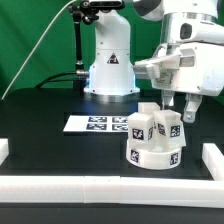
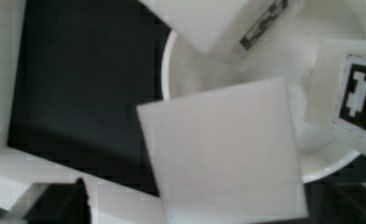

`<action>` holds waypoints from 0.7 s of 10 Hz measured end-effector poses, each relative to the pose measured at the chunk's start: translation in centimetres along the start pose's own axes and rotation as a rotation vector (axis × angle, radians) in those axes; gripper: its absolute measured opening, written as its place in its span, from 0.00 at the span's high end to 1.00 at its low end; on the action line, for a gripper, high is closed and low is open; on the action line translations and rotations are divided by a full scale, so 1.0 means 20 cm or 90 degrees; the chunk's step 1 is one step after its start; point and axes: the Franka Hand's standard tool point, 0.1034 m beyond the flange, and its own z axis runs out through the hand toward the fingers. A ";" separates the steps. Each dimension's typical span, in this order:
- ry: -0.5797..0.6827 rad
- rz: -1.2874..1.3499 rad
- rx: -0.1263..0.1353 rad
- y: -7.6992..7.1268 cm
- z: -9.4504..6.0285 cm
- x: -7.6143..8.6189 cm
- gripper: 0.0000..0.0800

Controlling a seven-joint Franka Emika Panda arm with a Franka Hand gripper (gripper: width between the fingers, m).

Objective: Assemble stool

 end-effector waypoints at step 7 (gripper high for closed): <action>0.000 0.021 0.002 0.00 0.00 0.00 0.57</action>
Offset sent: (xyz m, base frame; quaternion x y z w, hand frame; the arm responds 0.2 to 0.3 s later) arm 0.0000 0.0000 0.0000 0.0000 0.0000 0.0000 1.0000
